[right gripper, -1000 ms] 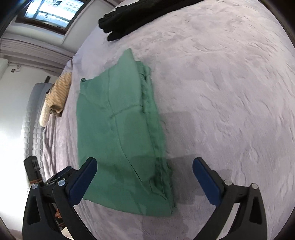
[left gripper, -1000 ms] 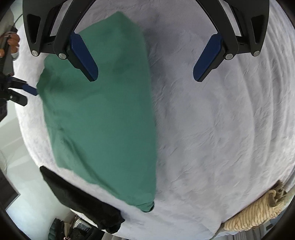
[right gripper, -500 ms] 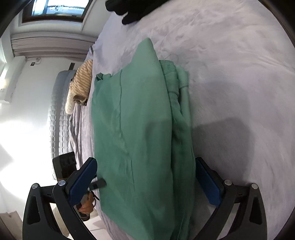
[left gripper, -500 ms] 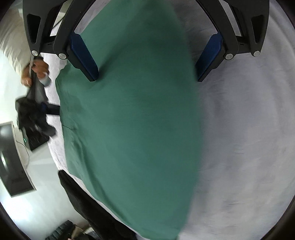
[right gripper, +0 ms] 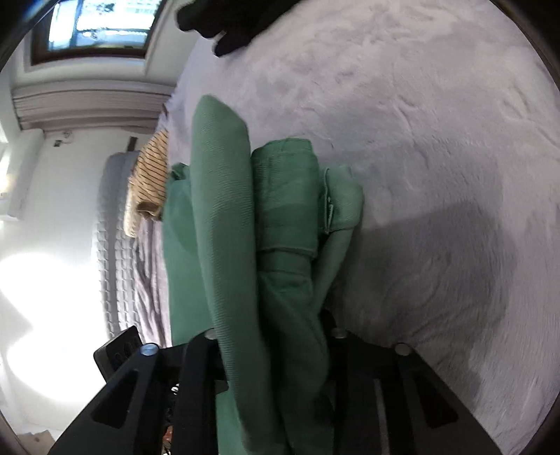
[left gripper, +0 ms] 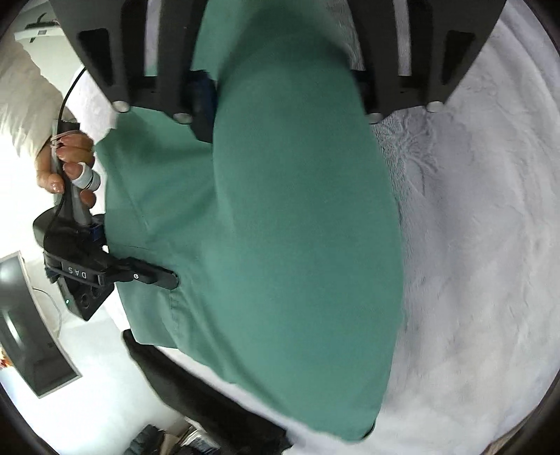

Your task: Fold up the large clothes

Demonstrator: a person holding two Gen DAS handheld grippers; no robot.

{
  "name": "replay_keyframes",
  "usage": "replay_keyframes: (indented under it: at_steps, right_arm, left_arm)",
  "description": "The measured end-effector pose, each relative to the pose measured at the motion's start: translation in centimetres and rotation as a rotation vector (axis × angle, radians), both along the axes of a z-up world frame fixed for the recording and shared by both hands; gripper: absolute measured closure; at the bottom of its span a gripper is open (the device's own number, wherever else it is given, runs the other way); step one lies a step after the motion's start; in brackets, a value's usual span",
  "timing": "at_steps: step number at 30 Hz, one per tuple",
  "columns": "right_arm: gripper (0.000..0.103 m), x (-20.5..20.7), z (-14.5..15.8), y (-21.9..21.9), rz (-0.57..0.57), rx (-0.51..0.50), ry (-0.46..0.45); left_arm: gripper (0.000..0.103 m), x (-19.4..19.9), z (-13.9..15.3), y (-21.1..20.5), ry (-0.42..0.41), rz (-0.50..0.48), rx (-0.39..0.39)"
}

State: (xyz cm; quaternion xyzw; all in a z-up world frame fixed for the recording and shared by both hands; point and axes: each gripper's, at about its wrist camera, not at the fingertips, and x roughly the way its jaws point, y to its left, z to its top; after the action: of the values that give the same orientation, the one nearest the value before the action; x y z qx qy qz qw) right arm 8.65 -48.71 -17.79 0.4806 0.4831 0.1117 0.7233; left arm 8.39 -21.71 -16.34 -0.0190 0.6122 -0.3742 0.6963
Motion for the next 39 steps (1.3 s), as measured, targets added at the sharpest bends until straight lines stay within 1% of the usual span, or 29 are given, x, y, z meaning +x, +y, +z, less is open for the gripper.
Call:
replay_keyframes:
  at_steps: [1,4,7,12,15,18,19,21,23,25,27,28,30,31,32,33,34,35,37,38,39]
  right_arm:
    - [0.082,-0.3,0.6,0.2,-0.009,0.028,-0.023]
    - [0.083,-0.9,3.0,1.6,-0.016,0.068,-0.089]
    - [0.083,-1.7,5.1,3.3,-0.012,0.069,-0.126]
    - [0.083,-4.3,7.7,7.3,-0.002,0.083,-0.161]
    - [0.083,-6.3,8.3,10.4,0.004,0.105,-0.153]
    - [0.083,-8.8,7.3,14.7,0.008,0.147,-0.121]
    - [0.083,-9.3,6.9,15.6,0.011,0.154,-0.111]
    - [0.083,-10.8,5.2,18.8,0.013,0.179,-0.077]
    - [0.083,-12.2,3.2,21.4,0.009,0.2,-0.031]
    - [0.083,-13.2,0.6,23.6,0.012,0.193,0.028]
    - [0.083,-13.4,-1.2,24.6,0.005,0.182,0.073]
    - [0.083,-13.6,-1.8,24.7,-0.01,0.173,0.088]
    - [0.076,-13.8,-1.6,24.3,-0.029,0.133,0.107]
    - [0.07,-13.8,-0.7,24.4,-0.019,0.067,0.132]
    - [0.058,-13.7,0.2,24.2,-0.006,0.007,0.144]
    - [0.048,-13.8,1.1,24.0,0.005,-0.045,0.147]
    - [0.047,-13.7,2.6,23.6,0.015,-0.131,0.148]
    - [0.047,-14.1,3.3,23.5,0.017,-0.182,0.146]
    - [0.047,-14.0,5.2,23.3,0.023,-0.266,0.124]
    - [0.049,-14.0,5.5,23.5,0.031,-0.279,0.117]
    - [0.062,-13.6,5.6,23.7,0.044,-0.289,0.111]
  left_arm:
    - [0.057,-0.2,0.9,0.4,-0.012,-0.004,-0.02]
    - [0.058,-0.9,3.1,1.4,-0.03,-0.016,-0.067]
    - [0.058,-2.2,5.1,3.5,-0.054,-0.022,-0.09]
    - [0.058,-4.6,8.0,9.0,-0.075,-0.038,-0.119]
    - [0.058,-7.0,9.4,13.7,-0.073,-0.057,-0.102]
    - [0.058,-9.4,9.6,17.9,-0.067,-0.07,-0.058]
    - [0.058,-10.3,9.5,19.7,-0.057,-0.07,-0.038]
    - [0.058,-11.9,8.7,22.7,-0.032,-0.067,-0.005]
    - [0.058,-13.6,7.2,26.1,0.0,-0.058,0.031]
    - [0.057,-14.8,5.0,28.1,0.031,-0.044,0.06]
    - [0.051,-15.5,2.3,29.7,0.047,-0.011,0.115]
    - [0.046,-15.6,1.5,30.3,0.052,0.007,0.125]
    - [0.044,-15.6,0.9,31.2,0.075,0.046,0.117]
    - [0.044,-15.9,1.3,32.4,0.075,0.047,0.108]
    - [0.044,-16.1,2.0,33.3,0.059,0.035,0.106]
    - [0.044,-16.3,2.8,33.8,0.037,0.021,0.108]
    - [0.044,-16.6,3.6,34.9,0.01,0.011,0.109]
    - [0.044,-16.1,4.4,36.4,-0.019,0.015,0.106]
    - [0.044,-15.5,6.3,37.7,-0.082,0.052,0.092]
    - [0.044,-14.3,6.3,37.7,-0.1,0.07,0.088]
    - [0.044,-13.7,6.5,37.8,-0.12,0.09,0.085]
